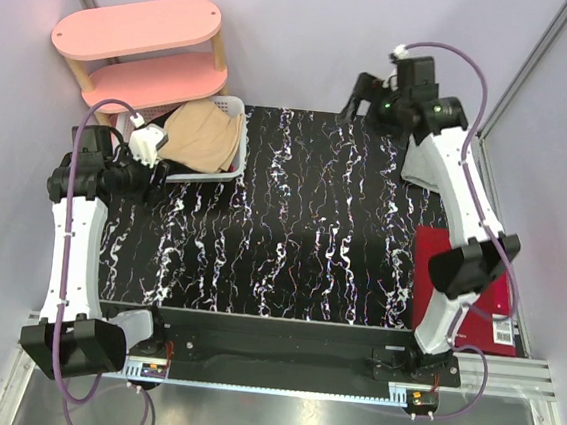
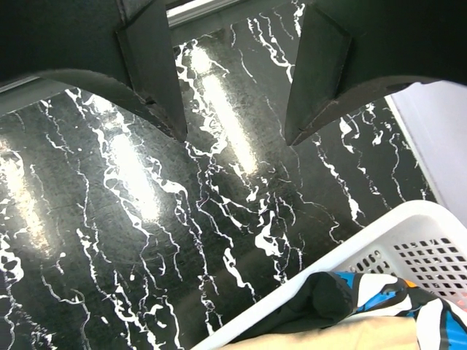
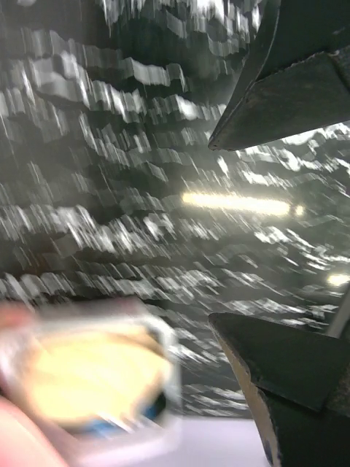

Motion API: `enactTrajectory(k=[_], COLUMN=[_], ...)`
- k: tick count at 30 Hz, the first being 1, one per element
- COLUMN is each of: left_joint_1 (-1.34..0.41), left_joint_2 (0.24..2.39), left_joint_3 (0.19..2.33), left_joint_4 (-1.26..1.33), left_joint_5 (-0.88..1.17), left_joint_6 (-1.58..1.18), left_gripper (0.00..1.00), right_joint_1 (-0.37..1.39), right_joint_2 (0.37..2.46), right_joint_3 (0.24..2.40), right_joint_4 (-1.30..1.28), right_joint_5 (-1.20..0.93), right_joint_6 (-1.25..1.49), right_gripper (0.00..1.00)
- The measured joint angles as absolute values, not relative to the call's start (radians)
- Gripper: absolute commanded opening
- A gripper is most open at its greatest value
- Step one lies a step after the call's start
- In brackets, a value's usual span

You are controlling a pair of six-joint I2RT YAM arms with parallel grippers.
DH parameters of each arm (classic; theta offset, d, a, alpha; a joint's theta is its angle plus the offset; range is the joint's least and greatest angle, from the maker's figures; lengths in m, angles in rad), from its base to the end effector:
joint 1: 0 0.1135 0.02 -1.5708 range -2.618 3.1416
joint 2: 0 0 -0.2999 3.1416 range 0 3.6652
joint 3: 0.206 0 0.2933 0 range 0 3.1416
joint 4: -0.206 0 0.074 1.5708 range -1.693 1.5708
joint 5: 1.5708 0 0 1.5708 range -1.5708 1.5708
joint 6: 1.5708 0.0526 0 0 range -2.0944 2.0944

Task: Fold and stack the t-shirts
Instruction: Put the neatly folded tshirt into the corner of the board with the right arm

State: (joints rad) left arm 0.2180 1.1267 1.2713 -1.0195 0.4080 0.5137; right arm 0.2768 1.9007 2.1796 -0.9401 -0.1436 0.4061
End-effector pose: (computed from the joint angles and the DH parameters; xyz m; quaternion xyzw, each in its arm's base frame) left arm 0.2437 0.0326 0.3912 0.2039 0.9004 -0.0584 0.3799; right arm 0.4560 0.1374 0.4565 0.0264 0.8962 0.2074 0.3913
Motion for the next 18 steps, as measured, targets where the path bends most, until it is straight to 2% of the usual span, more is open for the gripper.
enactTrajectory(k=[2, 4, 7, 13, 18], left_joint_1=[0.218, 0.218, 0.218, 0.223, 0.234], left_joint_2=[1.127, 1.127, 1.125, 1.087, 1.071], left_joint_3=[1.271, 1.271, 1.271, 1.259, 1.24], left_joint_4=[-1.019, -1.018, -1.015, -0.99, -0.984], left_joint_5=[0.413, 0.415, 0.409, 0.35, 0.324], left_joint_6=[0.505, 0.496, 0.477, 0.426, 0.39], left_gripper=[0.67, 0.84, 0.99, 0.99, 0.99], right_joint_1=[0.351, 0.385, 0.414, 0.538, 0.607], right_joint_2=[1.808, 1.737, 1.679, 1.65, 1.601], right_joint_3=[2.081, 1.976, 1.831, 1.644, 1.609], right_joint_4=[-0.897, -0.854, -0.808, -0.758, -0.742], right_joint_5=[-0.159, -0.17, -0.176, -0.176, -0.178], right_joint_6=[0.399, 0.4, 0.402, 0.404, 0.404], right_gripper=[1.0, 1.0, 1.0, 1.0, 1.0])
